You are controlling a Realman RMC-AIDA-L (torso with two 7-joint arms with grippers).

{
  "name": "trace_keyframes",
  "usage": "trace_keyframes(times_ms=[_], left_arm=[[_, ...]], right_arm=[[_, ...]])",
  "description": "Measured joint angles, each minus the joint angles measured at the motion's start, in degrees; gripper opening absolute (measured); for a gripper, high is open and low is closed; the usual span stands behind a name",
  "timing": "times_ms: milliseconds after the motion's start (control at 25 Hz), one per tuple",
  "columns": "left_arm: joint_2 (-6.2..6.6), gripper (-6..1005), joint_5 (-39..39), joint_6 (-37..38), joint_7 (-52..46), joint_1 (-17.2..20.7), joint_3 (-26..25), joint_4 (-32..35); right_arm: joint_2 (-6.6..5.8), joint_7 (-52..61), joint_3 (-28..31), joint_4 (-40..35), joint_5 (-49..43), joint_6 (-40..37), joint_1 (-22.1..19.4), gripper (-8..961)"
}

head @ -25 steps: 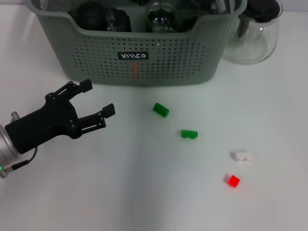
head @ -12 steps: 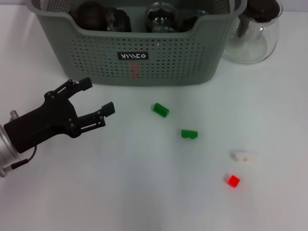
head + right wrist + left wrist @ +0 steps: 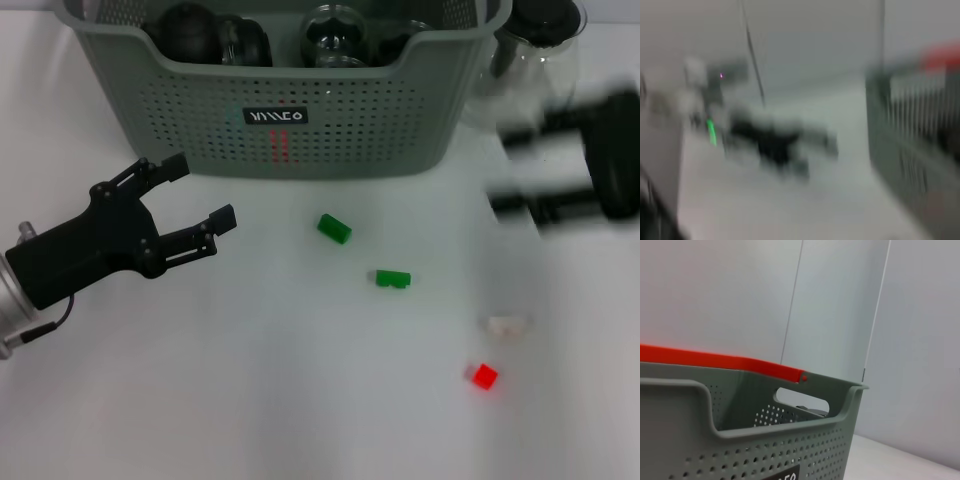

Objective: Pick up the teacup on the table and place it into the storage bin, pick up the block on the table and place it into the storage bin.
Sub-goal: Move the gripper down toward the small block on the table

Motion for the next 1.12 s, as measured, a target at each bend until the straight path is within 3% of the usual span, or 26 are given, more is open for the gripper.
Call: trace_keyframes(times_ms=[160, 280, 600, 1120], left_arm=[[0.1, 949, -0.02, -0.52, -0.05, -0.79, 0.01, -0.17], [0.12, 949, -0.02, -0.68, -0.09, -0.95, -0.01, -0.22], [0.03, 949, -0.02, -0.7, -0.11, -0.52, -0.19, -0.41], [-0.07, 949, -0.01, -0.73, 0.13, -0.46, -0.7, -0.62]], right_arm=[[2.02, -0.84, -0.7, -1.07, -17.55, -5.29, 1.3, 716], [2.95, -1.09, -2.66, -0.65, -24.23, -6.48, 3.12, 675], [3.01, 0.39, -13.52, 3.28, -30.35, -1.78, 5.83, 601], [3.08, 2.86, -24.48, 18.94, -35.55, 9.86, 11.44, 550]])
